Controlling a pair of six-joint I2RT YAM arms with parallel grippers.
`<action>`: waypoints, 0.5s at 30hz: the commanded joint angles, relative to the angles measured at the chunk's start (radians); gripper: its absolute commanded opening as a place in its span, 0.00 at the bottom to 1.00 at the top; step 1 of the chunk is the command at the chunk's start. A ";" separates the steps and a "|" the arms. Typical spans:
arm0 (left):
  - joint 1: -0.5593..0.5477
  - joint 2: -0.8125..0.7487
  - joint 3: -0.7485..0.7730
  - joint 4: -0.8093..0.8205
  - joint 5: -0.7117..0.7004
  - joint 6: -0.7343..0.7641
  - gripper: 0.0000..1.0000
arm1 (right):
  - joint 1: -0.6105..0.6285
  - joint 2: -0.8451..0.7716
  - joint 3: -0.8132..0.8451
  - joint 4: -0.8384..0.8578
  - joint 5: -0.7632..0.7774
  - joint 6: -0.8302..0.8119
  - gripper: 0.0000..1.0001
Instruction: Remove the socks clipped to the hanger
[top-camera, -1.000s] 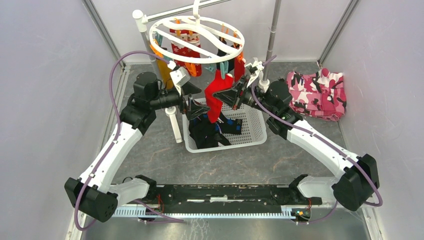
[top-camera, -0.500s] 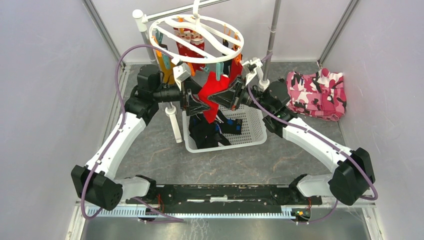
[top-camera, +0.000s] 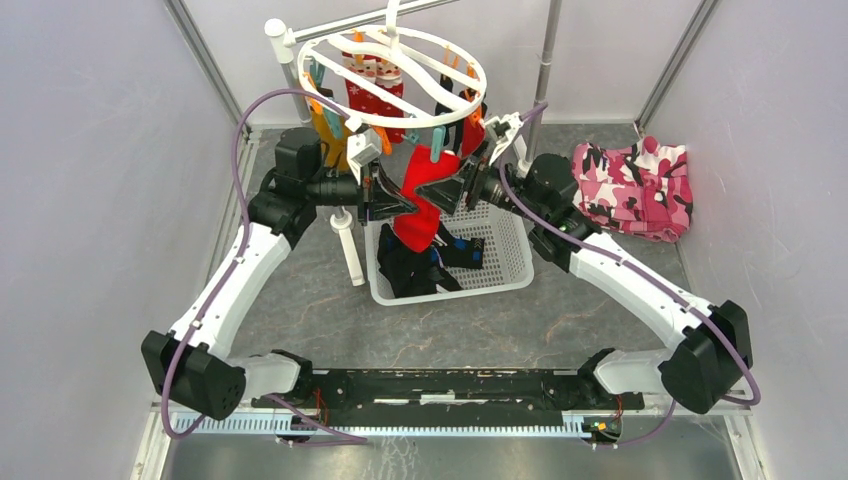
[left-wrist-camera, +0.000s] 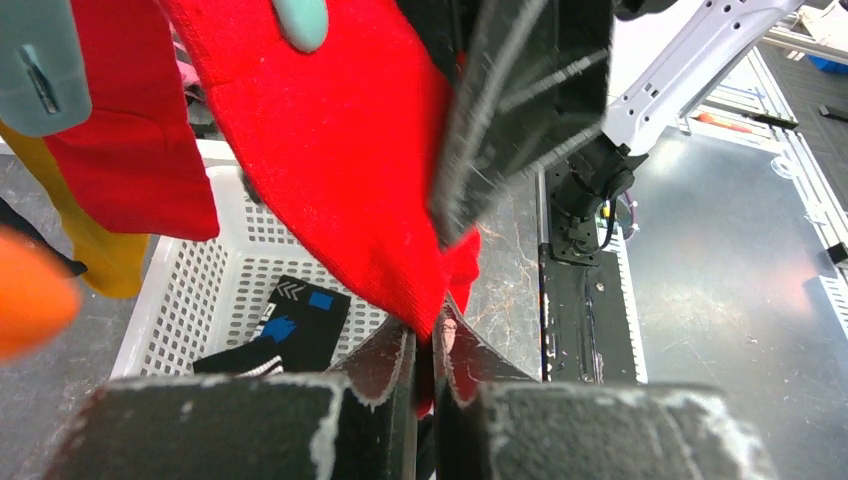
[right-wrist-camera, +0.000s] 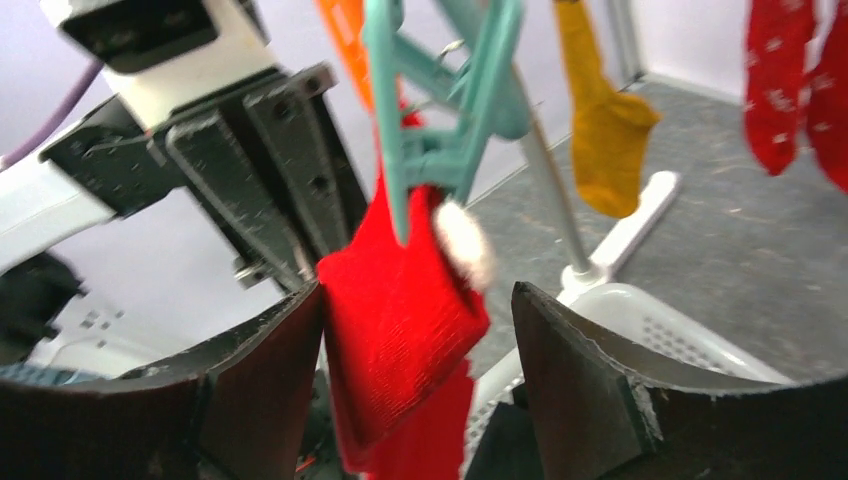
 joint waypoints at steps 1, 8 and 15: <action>0.003 -0.051 -0.016 0.013 0.019 -0.013 0.11 | -0.008 -0.059 0.107 -0.099 0.211 -0.139 0.76; 0.002 -0.054 -0.028 0.052 0.013 -0.068 0.11 | -0.009 -0.011 0.186 -0.050 0.199 -0.129 0.73; 0.002 -0.068 -0.054 0.073 0.012 -0.082 0.11 | -0.011 0.036 0.223 0.015 0.166 -0.070 0.62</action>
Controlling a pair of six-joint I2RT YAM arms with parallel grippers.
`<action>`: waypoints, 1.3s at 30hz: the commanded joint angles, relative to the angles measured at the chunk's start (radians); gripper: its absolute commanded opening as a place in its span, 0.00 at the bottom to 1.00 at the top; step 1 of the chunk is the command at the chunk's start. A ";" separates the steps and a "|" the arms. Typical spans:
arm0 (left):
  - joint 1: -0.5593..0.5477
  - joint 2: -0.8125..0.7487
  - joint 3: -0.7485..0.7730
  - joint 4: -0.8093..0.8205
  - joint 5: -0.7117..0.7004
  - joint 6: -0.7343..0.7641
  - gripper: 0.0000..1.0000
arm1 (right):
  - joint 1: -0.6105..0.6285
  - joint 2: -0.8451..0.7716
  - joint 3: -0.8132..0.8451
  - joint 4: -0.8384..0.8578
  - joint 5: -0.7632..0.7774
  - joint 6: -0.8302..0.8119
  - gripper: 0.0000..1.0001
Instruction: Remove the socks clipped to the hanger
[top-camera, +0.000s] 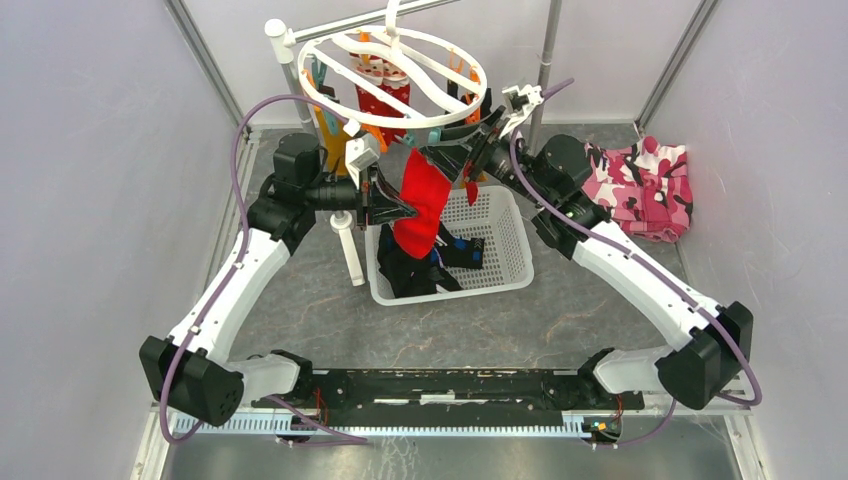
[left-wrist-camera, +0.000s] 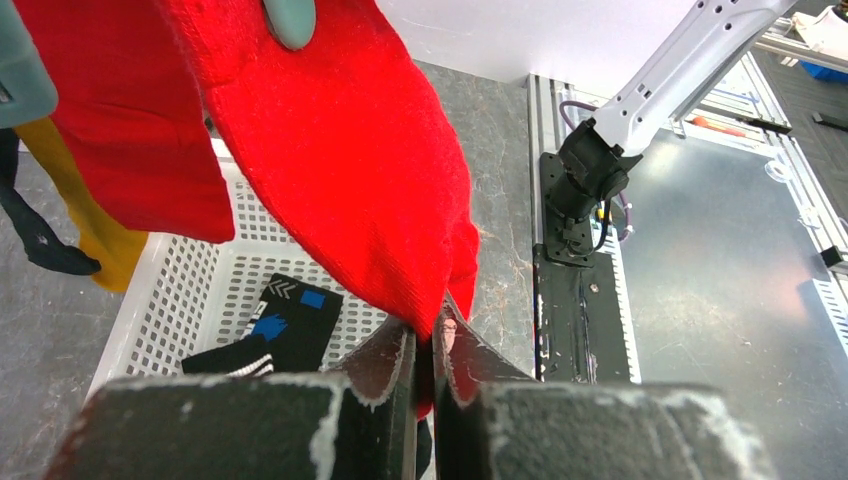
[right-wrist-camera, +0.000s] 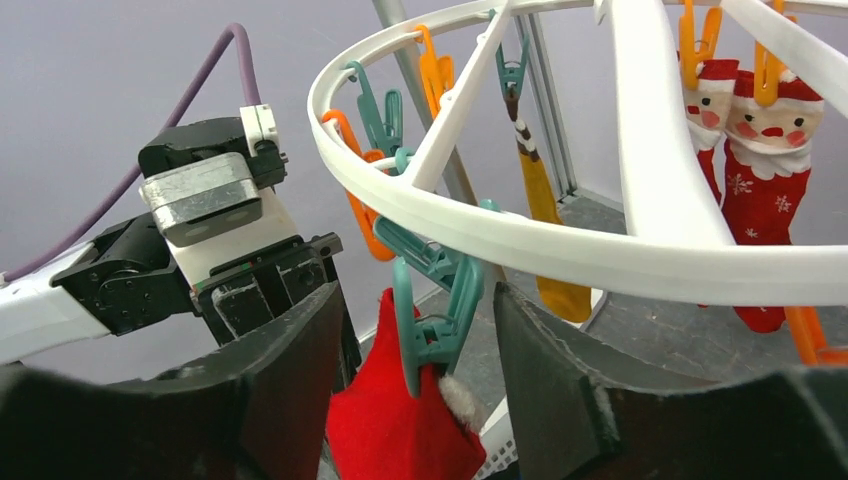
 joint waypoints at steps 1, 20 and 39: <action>0.002 -0.034 -0.010 0.042 0.013 -0.049 0.11 | -0.003 0.036 0.055 0.061 -0.011 0.032 0.59; 0.002 -0.034 -0.087 -0.026 -0.107 0.052 0.15 | -0.021 0.064 0.065 0.089 -0.056 0.085 0.14; 0.007 -0.030 -0.025 -0.074 -0.195 0.084 1.00 | -0.182 -0.139 -0.237 -0.159 0.144 -0.244 0.85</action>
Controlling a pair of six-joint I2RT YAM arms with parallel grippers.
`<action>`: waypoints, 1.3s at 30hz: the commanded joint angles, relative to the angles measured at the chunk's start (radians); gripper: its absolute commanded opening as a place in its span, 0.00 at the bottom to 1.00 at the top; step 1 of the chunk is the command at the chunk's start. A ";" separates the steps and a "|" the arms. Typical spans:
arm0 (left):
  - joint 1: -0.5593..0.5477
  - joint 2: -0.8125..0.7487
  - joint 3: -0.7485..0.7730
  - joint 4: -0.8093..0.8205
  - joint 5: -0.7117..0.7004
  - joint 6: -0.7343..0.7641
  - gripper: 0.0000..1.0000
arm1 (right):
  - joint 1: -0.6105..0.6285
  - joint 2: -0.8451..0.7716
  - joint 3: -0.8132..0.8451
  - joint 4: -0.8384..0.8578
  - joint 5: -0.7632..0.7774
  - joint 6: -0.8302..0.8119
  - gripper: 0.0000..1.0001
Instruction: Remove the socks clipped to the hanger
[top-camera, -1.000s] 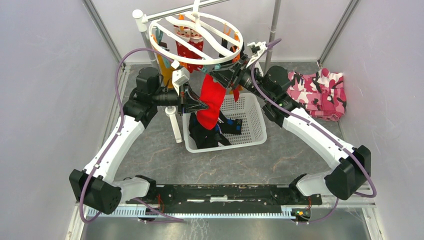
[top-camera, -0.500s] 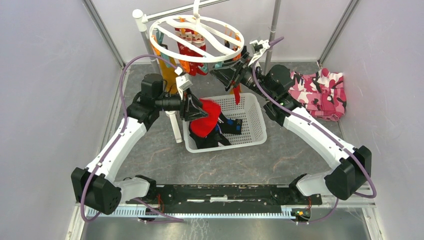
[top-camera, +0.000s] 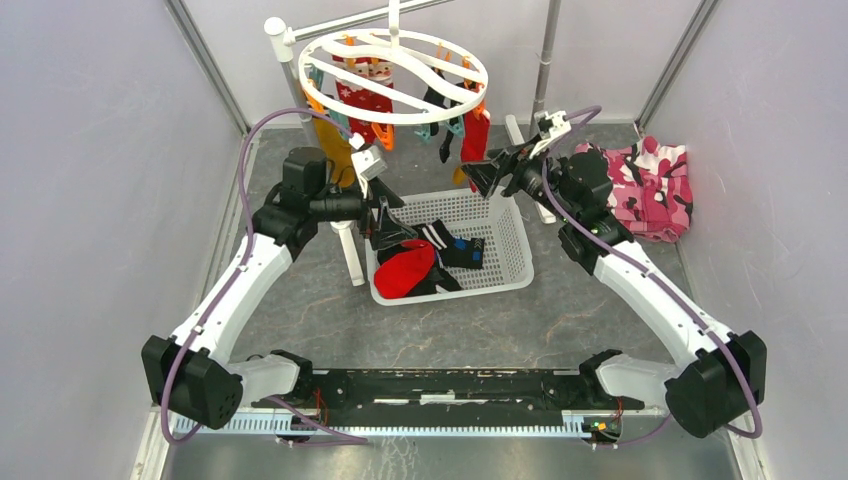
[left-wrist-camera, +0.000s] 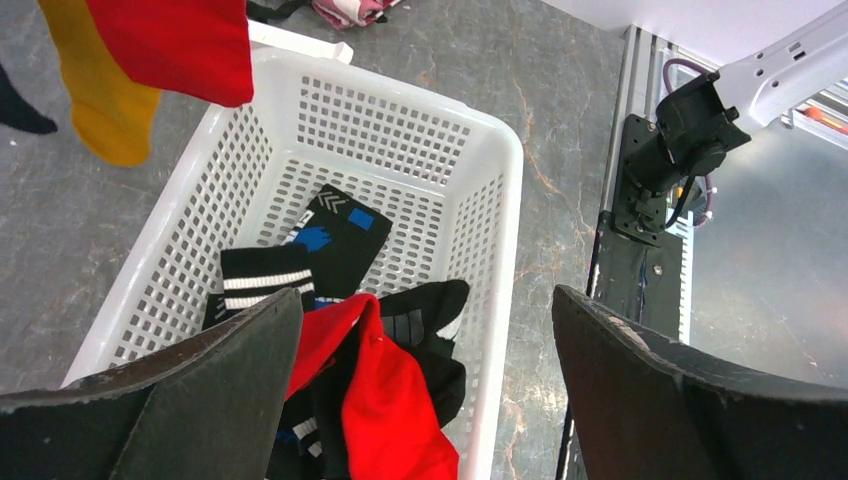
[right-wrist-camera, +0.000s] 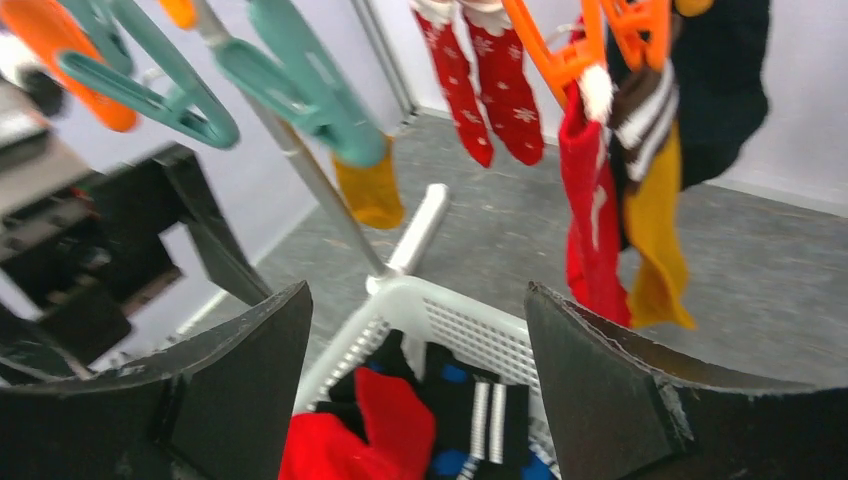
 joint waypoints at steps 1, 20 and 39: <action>0.008 -0.016 0.069 0.028 0.013 0.001 1.00 | -0.016 0.001 -0.004 -0.071 0.148 -0.202 0.85; 0.035 -0.031 0.104 0.039 0.031 -0.066 1.00 | -0.057 0.270 0.223 0.001 0.047 -0.234 0.00; 0.035 -0.022 0.057 0.183 0.091 -0.266 1.00 | 0.079 -0.002 0.072 -0.124 -0.126 -0.134 0.00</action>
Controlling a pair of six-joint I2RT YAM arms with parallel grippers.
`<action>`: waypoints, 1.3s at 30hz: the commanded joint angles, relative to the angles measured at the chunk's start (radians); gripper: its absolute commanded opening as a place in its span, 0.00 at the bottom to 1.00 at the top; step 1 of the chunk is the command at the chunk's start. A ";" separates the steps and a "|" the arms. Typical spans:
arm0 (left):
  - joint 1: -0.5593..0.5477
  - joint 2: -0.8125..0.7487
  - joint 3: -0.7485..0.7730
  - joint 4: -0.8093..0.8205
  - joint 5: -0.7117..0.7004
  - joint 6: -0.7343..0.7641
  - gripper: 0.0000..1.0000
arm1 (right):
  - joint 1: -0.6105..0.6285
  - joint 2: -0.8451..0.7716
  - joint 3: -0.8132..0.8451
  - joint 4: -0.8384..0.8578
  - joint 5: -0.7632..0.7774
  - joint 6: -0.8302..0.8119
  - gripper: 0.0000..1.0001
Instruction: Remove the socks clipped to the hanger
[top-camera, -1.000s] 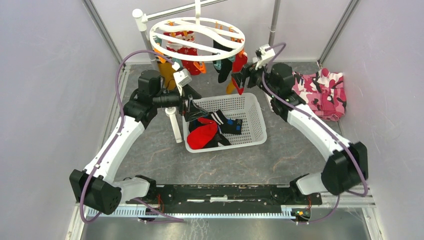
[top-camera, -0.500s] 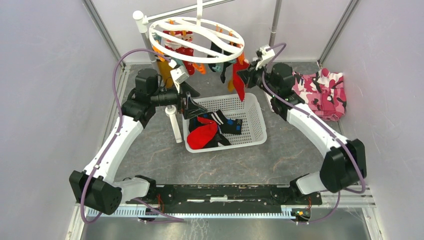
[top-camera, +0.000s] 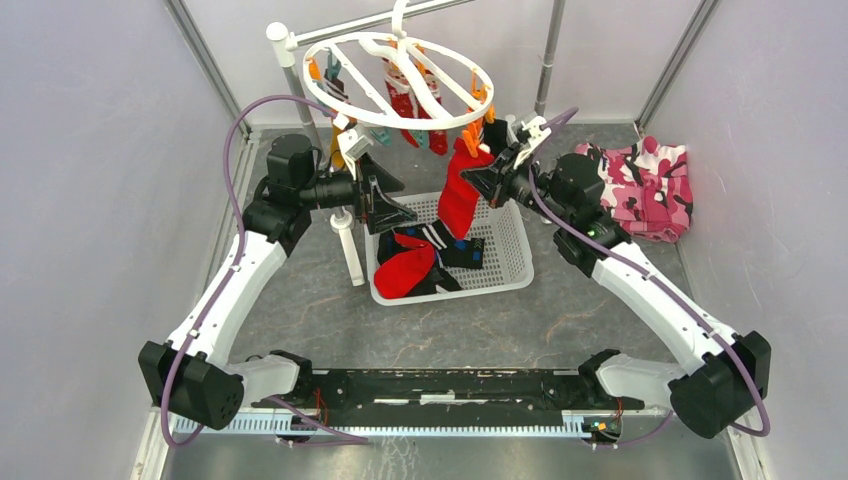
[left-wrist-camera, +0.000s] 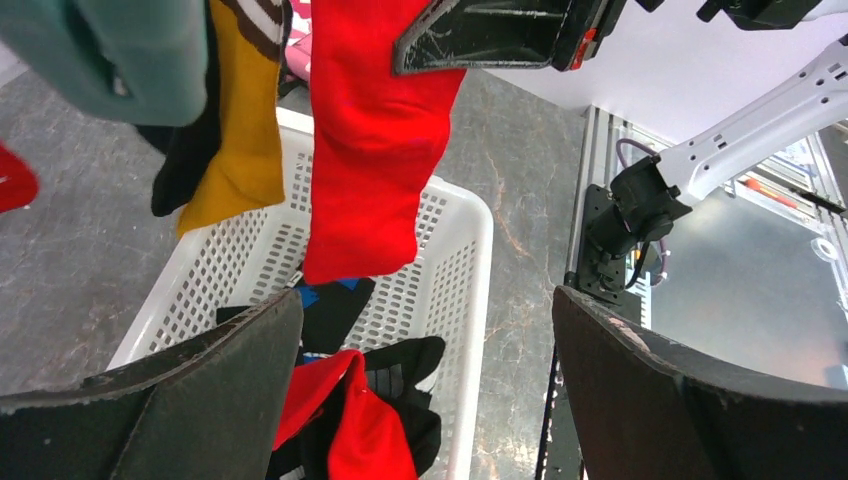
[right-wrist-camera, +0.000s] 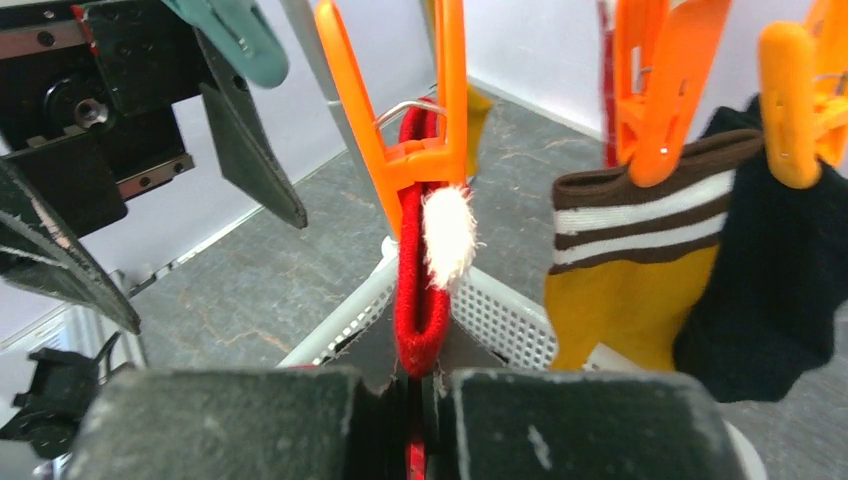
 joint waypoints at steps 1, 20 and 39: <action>0.004 -0.020 -0.018 0.081 0.044 -0.101 1.00 | 0.019 0.018 0.055 -0.020 -0.125 0.067 0.00; -0.009 0.024 -0.055 0.247 0.119 -0.148 1.00 | 0.171 0.092 0.078 0.173 -0.225 0.248 0.03; -0.009 0.028 -0.050 0.222 0.203 -0.171 0.14 | 0.163 0.086 0.075 0.207 -0.156 0.291 0.60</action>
